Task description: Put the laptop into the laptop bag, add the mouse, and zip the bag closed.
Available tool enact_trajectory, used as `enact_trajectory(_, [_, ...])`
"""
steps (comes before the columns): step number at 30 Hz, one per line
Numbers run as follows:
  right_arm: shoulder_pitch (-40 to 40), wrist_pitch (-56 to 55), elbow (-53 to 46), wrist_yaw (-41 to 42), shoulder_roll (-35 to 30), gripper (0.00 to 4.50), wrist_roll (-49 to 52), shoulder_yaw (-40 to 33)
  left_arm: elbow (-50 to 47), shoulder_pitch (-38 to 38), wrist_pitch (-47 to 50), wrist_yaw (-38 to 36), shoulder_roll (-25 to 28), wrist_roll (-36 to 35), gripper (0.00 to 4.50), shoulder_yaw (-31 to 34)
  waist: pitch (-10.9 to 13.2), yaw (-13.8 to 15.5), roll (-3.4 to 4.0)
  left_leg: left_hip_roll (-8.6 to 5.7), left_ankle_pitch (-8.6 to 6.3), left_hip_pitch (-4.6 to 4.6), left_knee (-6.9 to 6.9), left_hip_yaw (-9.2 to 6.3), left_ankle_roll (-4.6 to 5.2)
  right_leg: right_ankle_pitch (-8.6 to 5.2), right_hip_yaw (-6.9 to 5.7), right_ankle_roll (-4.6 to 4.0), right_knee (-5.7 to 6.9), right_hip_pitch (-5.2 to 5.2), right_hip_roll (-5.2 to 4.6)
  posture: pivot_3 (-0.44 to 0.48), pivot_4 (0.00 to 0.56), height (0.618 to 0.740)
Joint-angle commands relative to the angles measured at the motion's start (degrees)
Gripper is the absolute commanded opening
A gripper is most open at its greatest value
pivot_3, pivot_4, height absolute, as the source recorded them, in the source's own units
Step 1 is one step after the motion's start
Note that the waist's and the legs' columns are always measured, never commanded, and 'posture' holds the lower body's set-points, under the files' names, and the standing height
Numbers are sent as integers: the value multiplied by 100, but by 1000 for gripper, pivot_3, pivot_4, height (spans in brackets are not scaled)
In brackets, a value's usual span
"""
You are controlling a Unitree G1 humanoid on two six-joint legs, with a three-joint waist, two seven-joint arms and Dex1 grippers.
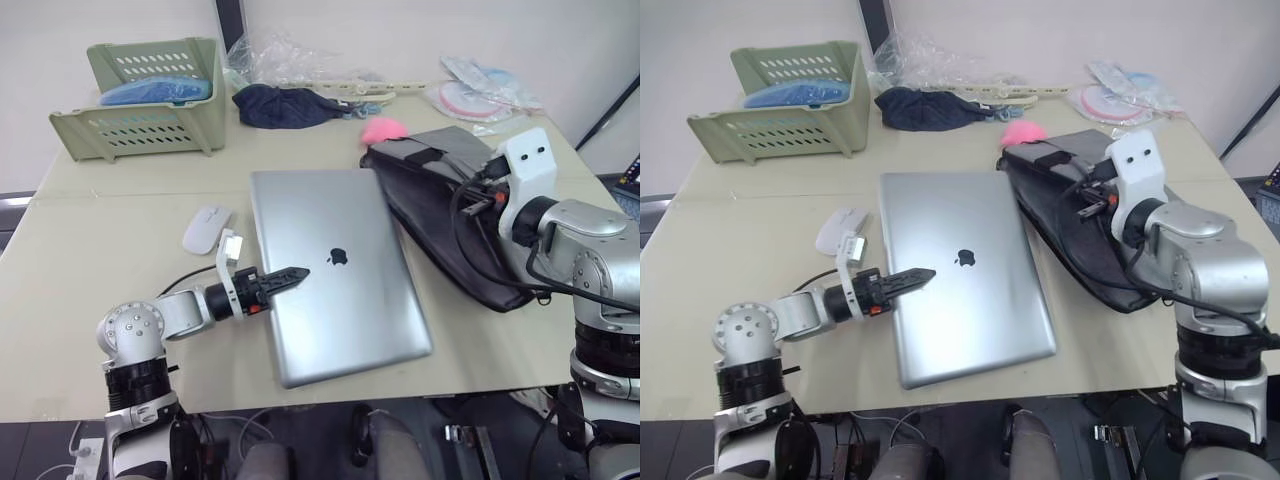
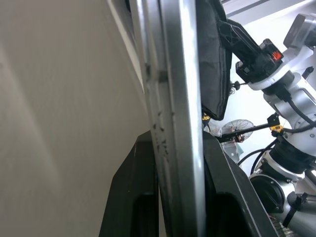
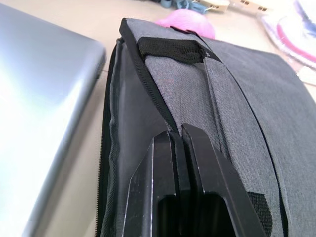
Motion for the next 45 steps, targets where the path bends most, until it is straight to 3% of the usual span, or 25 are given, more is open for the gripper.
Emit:
enact_trajectory(1, [-19, -4, -348, -171, 21, 24, 51, -44, 11, -218, -178, 445, -118, 107, 414, 132, 0, -3, 0, 0, 0, 0, 0, 0, 0, 0, 0, 0, 0, 0, 0, 0, 150, 740])
enact_trajectory(13, [24, 3, -368, -259, 116, 24, 60, -59, 714, -741, -200, 1457, -930, -377, 414, 899, 1, -8, -1, 1, 0, 2, 1, 5, 0, 4, 5, 6, 0, 0, 5, 0, 150, 740])
enact_trajectory(24, [126, -34, -417, -336, 285, 24, 56, -29, 976, -871, -94, 2614, -1763, -1551, 414, 1436, 1, 6, -1, 0, 0, 0, 0, 5, 0, 4, 5, 6, -2, -1, 4, 0, 150, 740])
enact_trajectory(34, [32, -8, -448, -403, 414, 24, 95, 31, 1247, -878, -295, 3449, -1860, -2340, 414, 1092, 1, 6, -1, 0, 0, 1, 0, 5, 0, 4, 5, 6, -2, -1, 5, 0, 150, 740])
enact_trajectory(45, [-69, 28, -478, -460, 502, 24, 126, 99, 1566, -1122, -544, 3452, -1774, -2294, 414, 423, 1, -11, 0, 0, 0, 4, -2, 9, 0, 4, 6, 6, -2, -1, 11, 0, 150, 740])
